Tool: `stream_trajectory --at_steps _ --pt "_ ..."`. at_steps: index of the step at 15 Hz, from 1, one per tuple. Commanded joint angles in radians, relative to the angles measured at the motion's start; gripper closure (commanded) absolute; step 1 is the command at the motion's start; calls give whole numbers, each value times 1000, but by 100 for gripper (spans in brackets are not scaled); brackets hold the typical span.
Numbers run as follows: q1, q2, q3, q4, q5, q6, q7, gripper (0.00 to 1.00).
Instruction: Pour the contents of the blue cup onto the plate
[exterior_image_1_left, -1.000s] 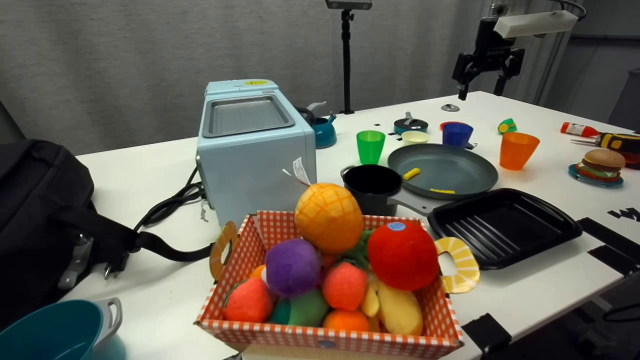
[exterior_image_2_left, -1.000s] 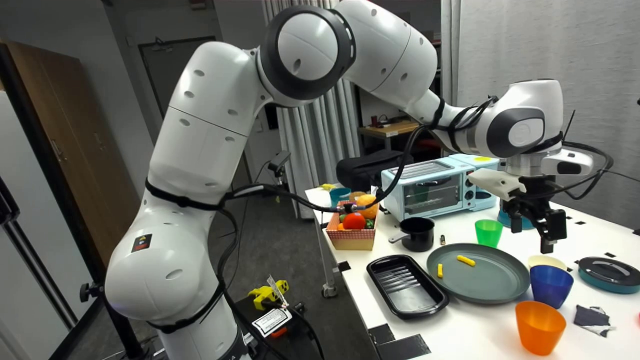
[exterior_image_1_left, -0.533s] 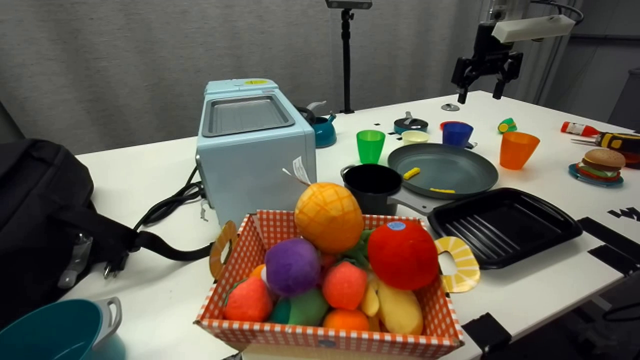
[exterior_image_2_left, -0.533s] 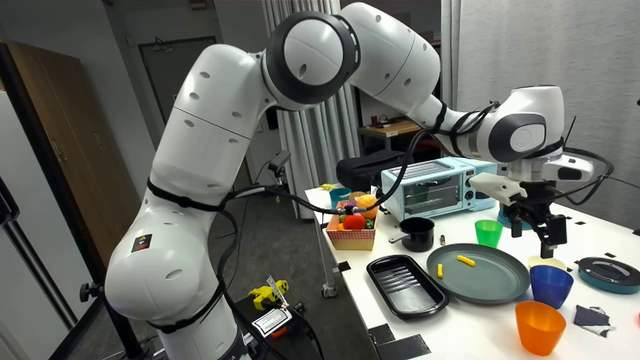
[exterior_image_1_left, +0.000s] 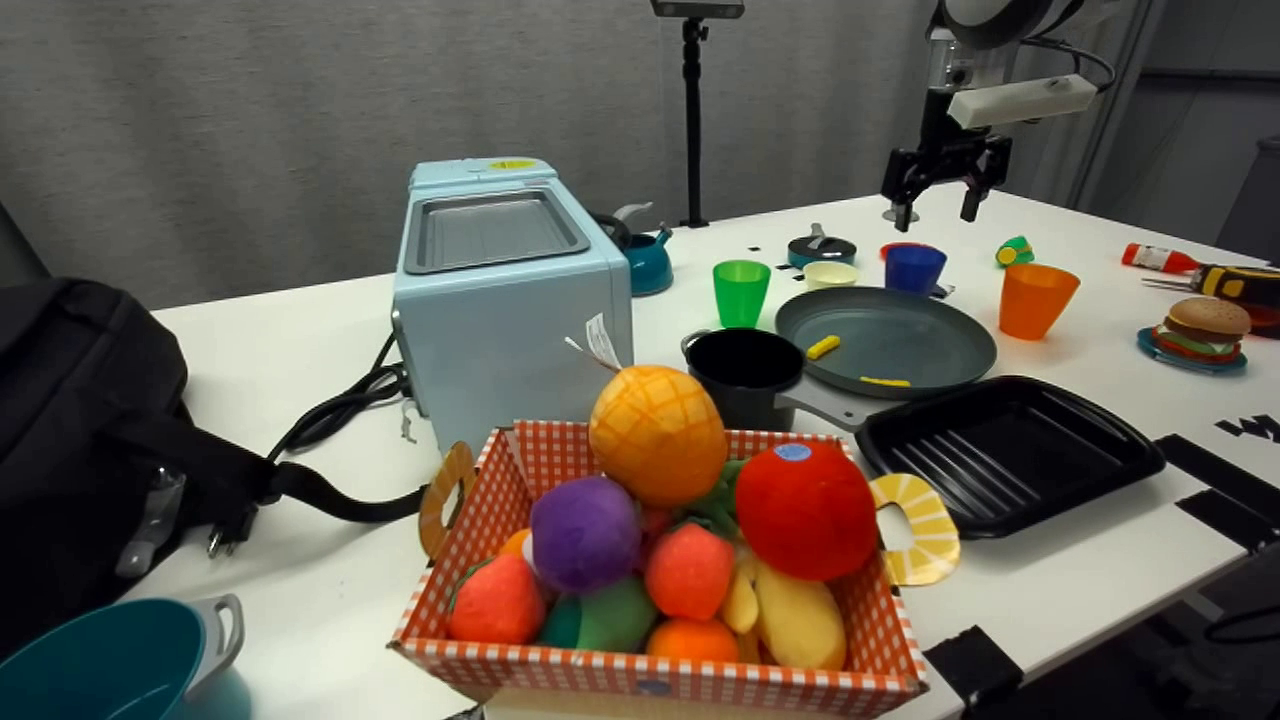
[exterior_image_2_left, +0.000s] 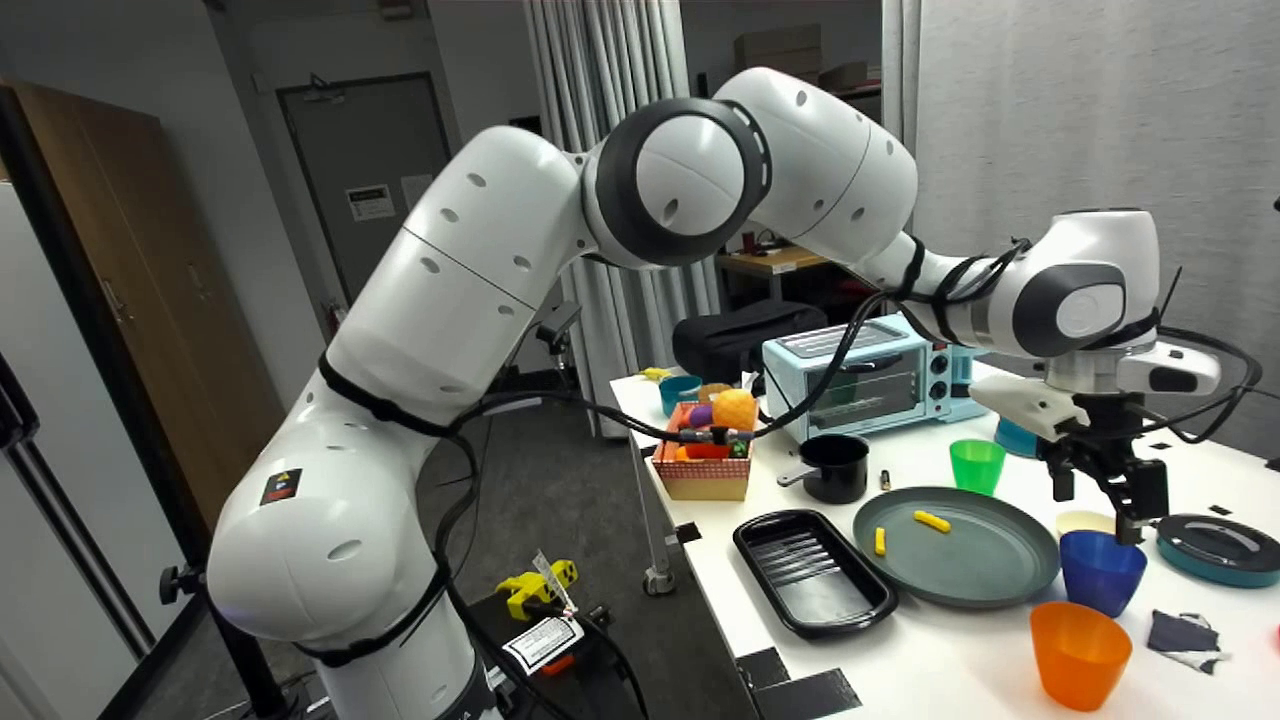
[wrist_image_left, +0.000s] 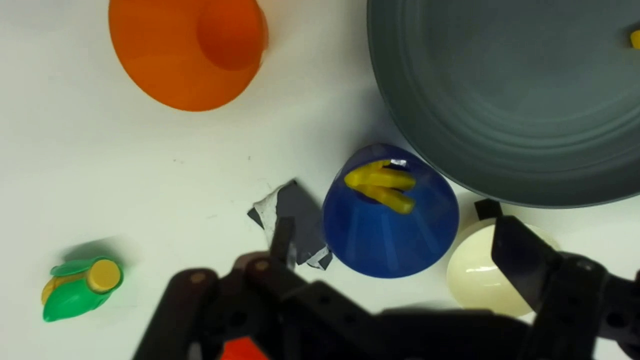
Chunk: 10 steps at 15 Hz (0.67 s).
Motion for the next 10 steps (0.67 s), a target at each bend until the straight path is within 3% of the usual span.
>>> stream_trajectory --at_steps 1,10 --pt "-6 102 -3 152 7 -63 7 0" --pt "-24 257 -9 367 12 -175 54 0"
